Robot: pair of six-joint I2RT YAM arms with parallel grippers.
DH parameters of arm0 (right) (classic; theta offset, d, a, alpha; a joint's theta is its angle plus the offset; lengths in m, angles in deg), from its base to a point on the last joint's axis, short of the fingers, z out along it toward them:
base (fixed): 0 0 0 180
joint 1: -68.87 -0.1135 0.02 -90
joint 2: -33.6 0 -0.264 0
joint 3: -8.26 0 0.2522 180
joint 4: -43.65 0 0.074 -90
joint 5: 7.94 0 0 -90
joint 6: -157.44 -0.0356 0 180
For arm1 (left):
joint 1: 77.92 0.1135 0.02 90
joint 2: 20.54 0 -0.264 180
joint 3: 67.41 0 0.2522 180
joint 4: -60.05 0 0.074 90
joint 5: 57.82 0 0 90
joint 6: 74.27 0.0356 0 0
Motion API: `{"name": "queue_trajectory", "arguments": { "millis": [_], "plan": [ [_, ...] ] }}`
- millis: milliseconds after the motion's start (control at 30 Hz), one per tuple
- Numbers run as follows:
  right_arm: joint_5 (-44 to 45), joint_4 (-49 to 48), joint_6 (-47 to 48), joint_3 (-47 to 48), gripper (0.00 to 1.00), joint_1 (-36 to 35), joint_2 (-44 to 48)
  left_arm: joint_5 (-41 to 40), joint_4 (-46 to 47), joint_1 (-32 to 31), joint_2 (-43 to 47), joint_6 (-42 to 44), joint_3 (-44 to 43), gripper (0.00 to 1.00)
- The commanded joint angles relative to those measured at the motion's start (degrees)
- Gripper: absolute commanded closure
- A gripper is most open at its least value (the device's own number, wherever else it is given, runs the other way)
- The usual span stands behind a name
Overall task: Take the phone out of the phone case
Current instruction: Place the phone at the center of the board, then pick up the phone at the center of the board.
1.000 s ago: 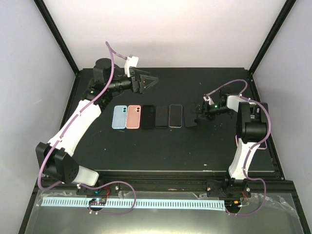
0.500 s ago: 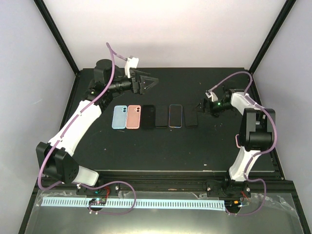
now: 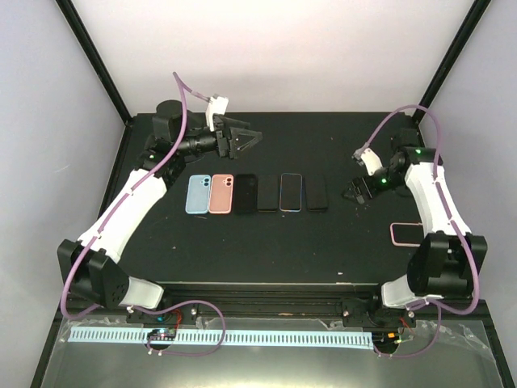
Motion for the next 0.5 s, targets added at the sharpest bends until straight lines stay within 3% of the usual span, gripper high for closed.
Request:
{"name": "queue_trajectory", "arguments": {
  "millis": [0, 200, 467],
  "plan": [
    [8.8, 6.5, 14.9, -1.6, 0.00, 2.2, 4.5, 3.1, 3.6, 0.4, 1.6, -1.6, 0.1, 0.01],
    [15.1, 9.5, 36.2, -6.7, 0.00, 7.7, 8.8, 3.6, 4.3, 0.4, 2.3, -1.4, 0.8, 0.01],
    [23.2, 2.6, 58.3, -12.8, 0.00, 17.3, 7.1, 4.0, 4.4, 0.4, 2.5, -0.9, 1.2, 0.01]
  ]
}}
